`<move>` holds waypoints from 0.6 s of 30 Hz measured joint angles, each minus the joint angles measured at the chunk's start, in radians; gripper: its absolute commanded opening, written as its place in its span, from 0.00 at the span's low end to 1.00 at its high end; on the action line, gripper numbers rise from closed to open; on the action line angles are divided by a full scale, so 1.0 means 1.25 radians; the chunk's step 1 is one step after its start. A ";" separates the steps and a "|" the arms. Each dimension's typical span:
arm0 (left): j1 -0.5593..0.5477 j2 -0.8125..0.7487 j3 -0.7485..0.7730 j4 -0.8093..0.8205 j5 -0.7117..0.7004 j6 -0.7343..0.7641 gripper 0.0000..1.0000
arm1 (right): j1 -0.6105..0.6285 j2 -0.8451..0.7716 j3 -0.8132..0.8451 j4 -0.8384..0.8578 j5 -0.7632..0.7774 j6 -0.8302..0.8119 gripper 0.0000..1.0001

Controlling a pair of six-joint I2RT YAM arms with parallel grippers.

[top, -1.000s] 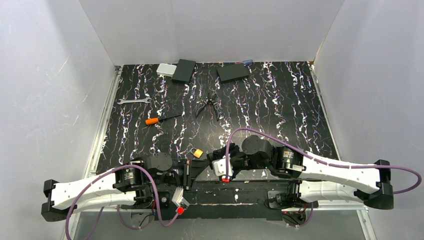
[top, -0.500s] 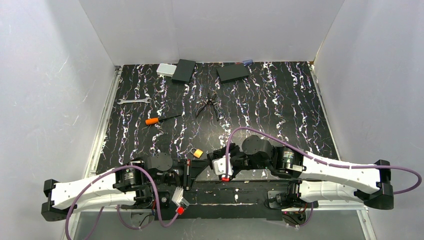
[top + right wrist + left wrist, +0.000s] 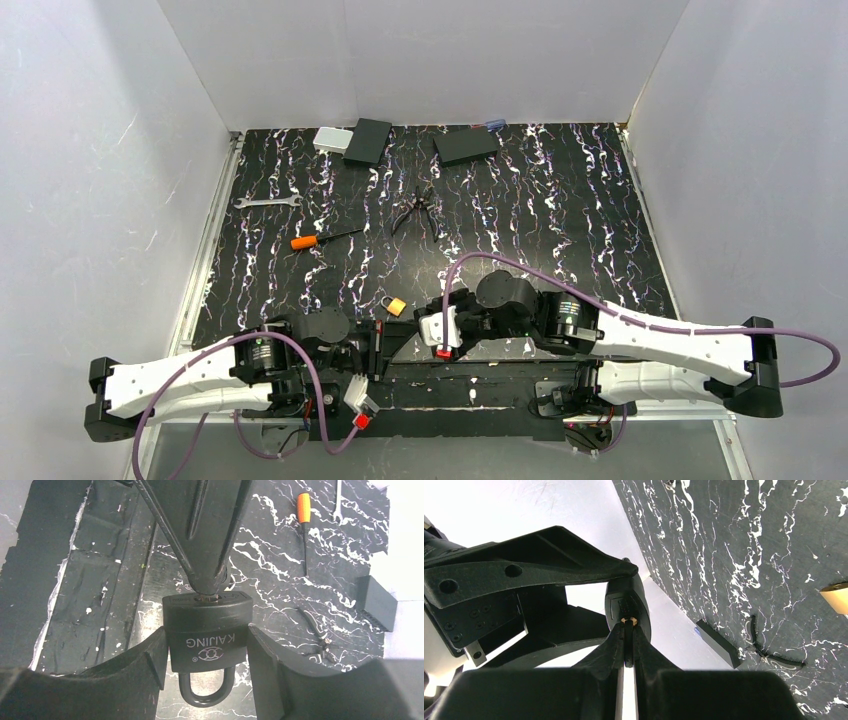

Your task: Unlock with the key

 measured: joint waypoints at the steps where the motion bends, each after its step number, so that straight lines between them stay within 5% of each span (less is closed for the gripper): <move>1: 0.000 0.000 -0.003 0.000 -0.001 0.004 0.00 | 0.000 0.003 0.000 -0.002 -0.001 0.001 0.01; 18: -0.006 0.010 -0.006 0.005 -0.015 0.051 0.00 | -0.124 0.063 0.086 -0.115 -0.226 0.007 0.01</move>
